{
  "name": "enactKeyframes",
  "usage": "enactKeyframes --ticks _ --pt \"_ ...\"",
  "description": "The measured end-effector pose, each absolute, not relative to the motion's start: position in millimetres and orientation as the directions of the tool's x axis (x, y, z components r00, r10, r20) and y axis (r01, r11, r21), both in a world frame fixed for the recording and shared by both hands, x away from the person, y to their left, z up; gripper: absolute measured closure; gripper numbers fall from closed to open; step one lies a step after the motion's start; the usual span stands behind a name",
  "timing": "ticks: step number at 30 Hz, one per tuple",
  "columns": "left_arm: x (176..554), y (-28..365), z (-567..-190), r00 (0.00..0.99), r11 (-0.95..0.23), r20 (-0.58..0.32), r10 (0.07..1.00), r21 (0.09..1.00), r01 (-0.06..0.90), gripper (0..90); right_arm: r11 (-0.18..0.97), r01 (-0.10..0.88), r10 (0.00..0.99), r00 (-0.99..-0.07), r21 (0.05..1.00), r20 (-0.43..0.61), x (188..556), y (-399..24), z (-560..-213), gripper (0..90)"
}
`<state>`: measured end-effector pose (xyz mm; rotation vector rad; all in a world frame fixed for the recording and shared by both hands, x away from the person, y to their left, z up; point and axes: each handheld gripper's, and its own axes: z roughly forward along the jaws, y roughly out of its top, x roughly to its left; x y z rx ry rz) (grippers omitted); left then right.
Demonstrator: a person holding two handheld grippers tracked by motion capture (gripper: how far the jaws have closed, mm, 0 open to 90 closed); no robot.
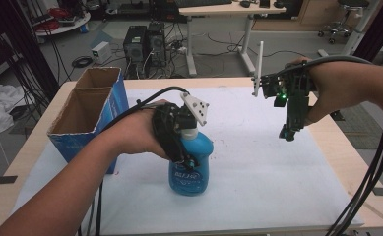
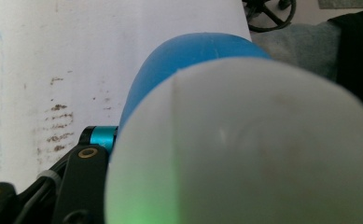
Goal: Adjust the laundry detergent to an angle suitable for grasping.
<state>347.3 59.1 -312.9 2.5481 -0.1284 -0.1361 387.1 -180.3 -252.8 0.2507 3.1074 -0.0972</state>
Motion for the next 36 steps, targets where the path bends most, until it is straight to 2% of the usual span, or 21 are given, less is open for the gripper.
enactKeyframes --ticks 4,11,23,36 --pt "347.1 63.4 -316.5 0.983 -0.800 -0.066 -0.171 0.591 -0.099 42.5 0.985 0.162 0.161 -0.987 -0.062 -0.026 386.4 -180.8 -253.6 3.0" --pt "346.9 68.2 -322.2 0.968 -0.784 -0.036 -0.250 0.594 -0.180 42.5 0.987 0.148 0.147 -0.989 -0.064 -0.025 385.9 -178.3 -254.4 3.0" --pt "346.5 76.6 -331.0 0.947 -0.751 -0.036 -0.318 0.620 -0.228 42.5 0.987 0.146 0.145 -0.989 -0.063 -0.020 387.0 -178.2 -257.8 3.0" --pt "345.3 72.0 -332.6 0.953 -0.768 -0.057 -0.297 0.607 -0.203 41.4 0.986 0.152 0.151 -0.988 -0.073 -0.018 387.6 -180.1 -259.2 3.0"
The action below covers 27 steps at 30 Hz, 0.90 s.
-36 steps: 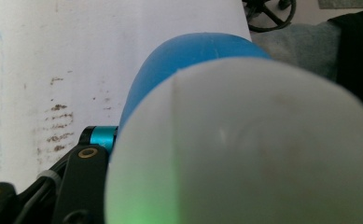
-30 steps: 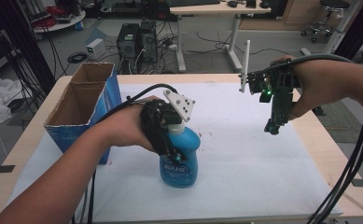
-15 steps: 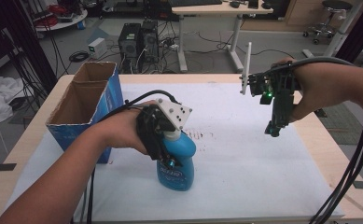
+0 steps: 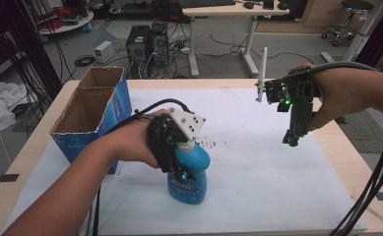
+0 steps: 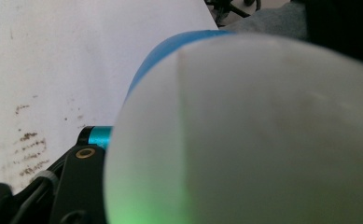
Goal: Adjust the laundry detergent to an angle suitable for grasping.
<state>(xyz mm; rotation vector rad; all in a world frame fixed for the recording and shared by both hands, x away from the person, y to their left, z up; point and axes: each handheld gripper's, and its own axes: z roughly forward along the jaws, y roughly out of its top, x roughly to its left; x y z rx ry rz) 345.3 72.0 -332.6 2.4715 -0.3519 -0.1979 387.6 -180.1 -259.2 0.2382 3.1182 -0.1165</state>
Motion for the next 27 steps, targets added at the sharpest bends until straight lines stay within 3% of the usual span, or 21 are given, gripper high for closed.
enactKeyframes --ticks 15,26,27 --pt "338.7 75.8 -325.5 0.963 -0.795 -0.061 -0.263 0.579 -0.181 31.2 0.988 0.141 0.140 -0.990 -0.065 -0.017 387.9 -178.4 -258.6 3.0" --pt "334.3 78.7 -316.0 0.975 -0.845 -0.059 -0.216 0.511 -0.156 29.2 0.988 0.143 0.142 -0.990 -0.059 -0.016 388.2 -173.0 -259.1 3.0" --pt "333.7 79.4 -313.7 0.977 -0.856 -0.061 -0.207 0.495 -0.150 26.0 0.989 0.133 0.132 -0.991 -0.062 -0.017 388.7 -171.4 -258.7 3.0"
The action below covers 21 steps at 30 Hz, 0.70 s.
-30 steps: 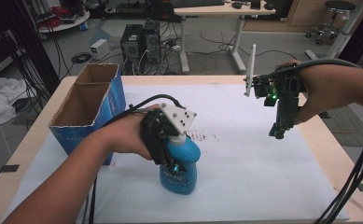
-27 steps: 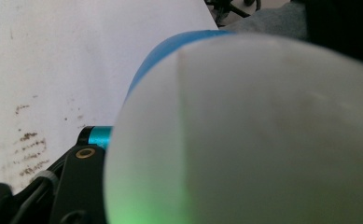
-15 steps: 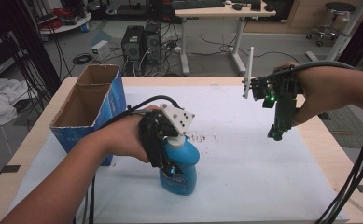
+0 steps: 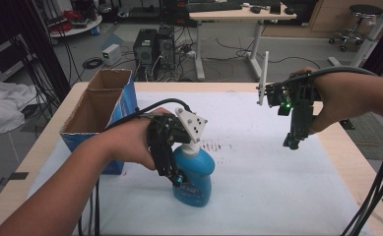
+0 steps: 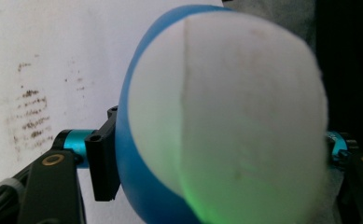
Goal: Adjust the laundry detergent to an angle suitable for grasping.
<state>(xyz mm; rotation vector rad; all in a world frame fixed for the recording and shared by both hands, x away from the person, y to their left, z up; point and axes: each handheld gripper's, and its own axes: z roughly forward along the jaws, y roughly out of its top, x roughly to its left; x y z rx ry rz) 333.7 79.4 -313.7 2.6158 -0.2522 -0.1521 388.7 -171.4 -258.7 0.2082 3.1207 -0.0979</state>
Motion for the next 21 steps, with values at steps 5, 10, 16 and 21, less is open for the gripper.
enactKeyframes --ticks 5,10,16,21 --pt "332.1 83.4 -305.5 0.982 -0.879 -0.059 -0.182 0.458 -0.136 22.7 0.990 0.129 0.128 -0.992 -0.059 -0.015 389.2 -168.9 -257.4 3.1" --pt "331.6 89.5 -294.8 0.987 -0.914 -0.061 -0.146 0.391 -0.111 18.4 0.991 0.122 0.121 -0.993 -0.056 -0.016 389.4 -168.3 -258.3 3.0" --pt "331.1 100.5 -280.2 0.994 -0.948 -0.061 -0.089 0.310 -0.066 14.3 0.991 0.123 0.122 -0.992 -0.058 -0.015 389.6 -167.3 -258.0 3.0" --pt "333.0 109.3 -271.4 0.997 -0.966 -0.068 -0.042 0.257 -0.023 10.8 0.992 0.118 0.118 -0.993 -0.049 -0.014 389.0 -164.6 -257.9 3.0"
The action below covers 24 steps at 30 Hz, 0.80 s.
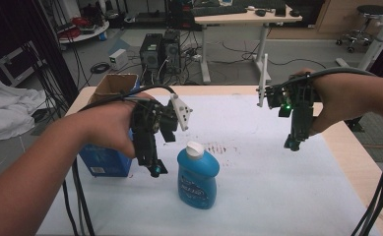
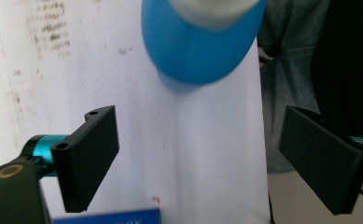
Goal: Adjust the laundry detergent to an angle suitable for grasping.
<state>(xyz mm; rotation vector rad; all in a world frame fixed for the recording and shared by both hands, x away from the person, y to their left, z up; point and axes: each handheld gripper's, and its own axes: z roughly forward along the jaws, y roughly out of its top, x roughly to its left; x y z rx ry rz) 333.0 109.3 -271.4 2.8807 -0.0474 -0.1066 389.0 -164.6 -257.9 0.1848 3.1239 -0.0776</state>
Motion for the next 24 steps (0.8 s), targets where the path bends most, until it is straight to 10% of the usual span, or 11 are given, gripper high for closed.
enactKeyframes --ticks 24 --pt "333.5 114.3 -292.9 0.989 -0.997 -0.139 0.055 0.050 0.062 1.6 0.995 0.096 0.096 -0.995 -0.035 -0.014 387.6 -162.8 -253.4 3.1"
